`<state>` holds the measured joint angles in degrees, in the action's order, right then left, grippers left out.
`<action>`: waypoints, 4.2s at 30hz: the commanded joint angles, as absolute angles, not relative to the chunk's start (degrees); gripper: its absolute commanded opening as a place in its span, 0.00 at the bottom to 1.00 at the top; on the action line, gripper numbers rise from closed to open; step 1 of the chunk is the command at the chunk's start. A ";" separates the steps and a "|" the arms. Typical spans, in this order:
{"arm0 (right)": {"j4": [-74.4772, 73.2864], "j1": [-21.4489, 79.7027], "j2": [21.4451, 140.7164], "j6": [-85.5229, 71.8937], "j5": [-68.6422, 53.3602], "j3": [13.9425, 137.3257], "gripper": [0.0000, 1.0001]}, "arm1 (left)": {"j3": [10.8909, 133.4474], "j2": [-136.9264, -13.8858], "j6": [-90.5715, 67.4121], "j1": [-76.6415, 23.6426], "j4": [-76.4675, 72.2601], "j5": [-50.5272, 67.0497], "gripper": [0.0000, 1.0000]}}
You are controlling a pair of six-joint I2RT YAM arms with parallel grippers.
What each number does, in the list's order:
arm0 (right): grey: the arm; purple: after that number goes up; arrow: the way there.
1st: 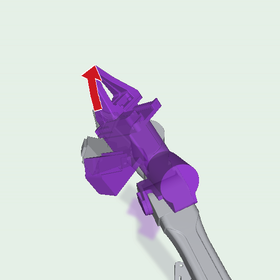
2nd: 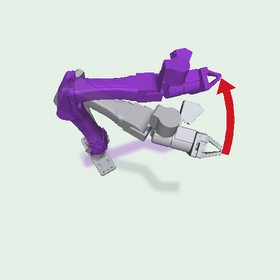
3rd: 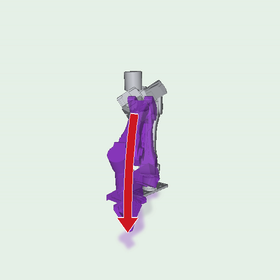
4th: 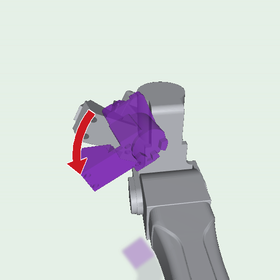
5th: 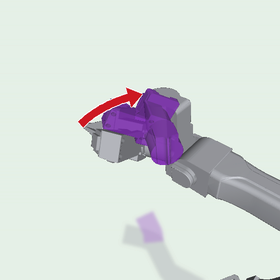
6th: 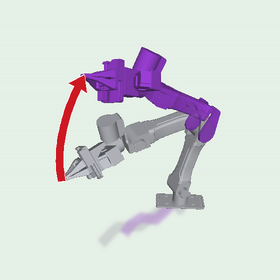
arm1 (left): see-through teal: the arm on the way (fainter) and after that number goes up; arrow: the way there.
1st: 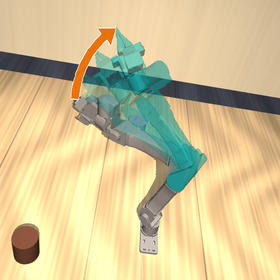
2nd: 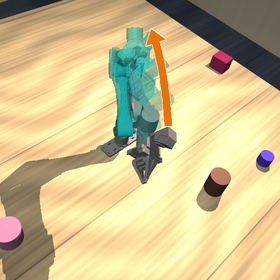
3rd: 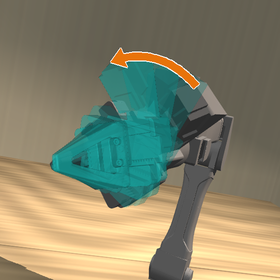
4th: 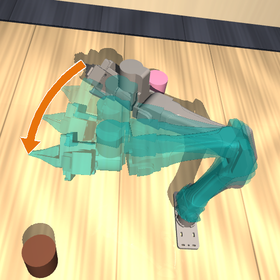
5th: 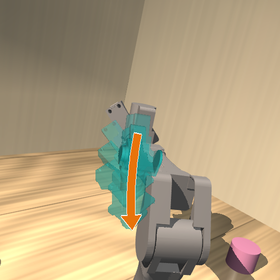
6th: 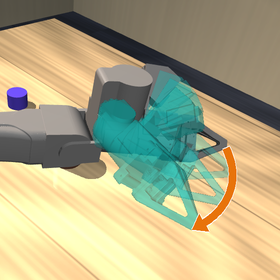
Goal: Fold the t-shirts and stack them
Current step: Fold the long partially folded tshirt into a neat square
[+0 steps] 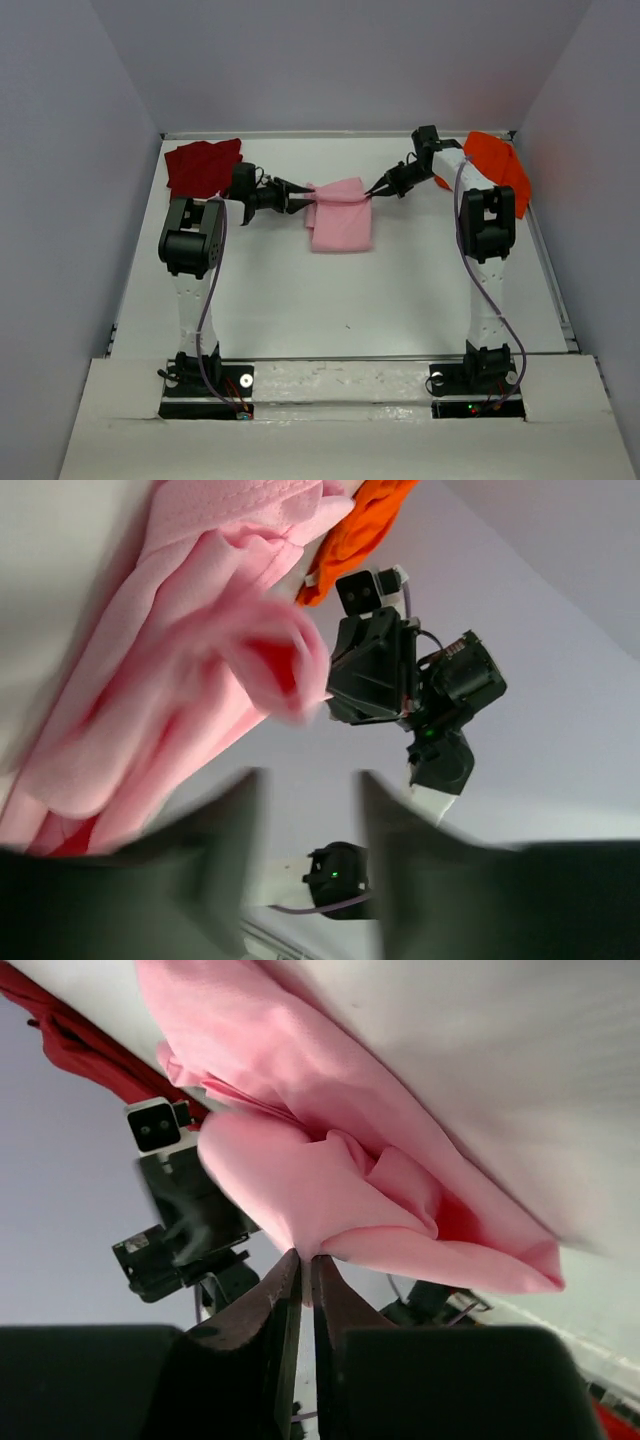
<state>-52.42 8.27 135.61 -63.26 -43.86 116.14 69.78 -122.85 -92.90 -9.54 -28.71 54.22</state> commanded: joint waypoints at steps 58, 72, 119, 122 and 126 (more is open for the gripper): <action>-56.69 13.89 138.51 -24.87 -16.87 131.74 0.73 | 127.97 -131.49 -19.51 -18.46 43.34 12.56 0.81; -56.07 13.89 139.66 -25.66 -17.67 132.98 0.73 | 128.15 -132.63 -20.13 -18.63 40.17 18.80 0.59; -53.97 13.89 141.68 -26.81 -19.07 135.09 0.52 | 130.07 -139.83 -21.80 -22.06 36.30 24.08 0.54; -53.53 13.89 142.12 -27.33 -19.77 135.44 0.48 | 130.60 -140.53 -21.88 -22.06 36.21 24.87 0.45; -53.79 13.89 142.47 -27.42 -20.22 135.44 0.52 | 130.96 -140.98 -22.06 -22.06 36.04 25.31 0.45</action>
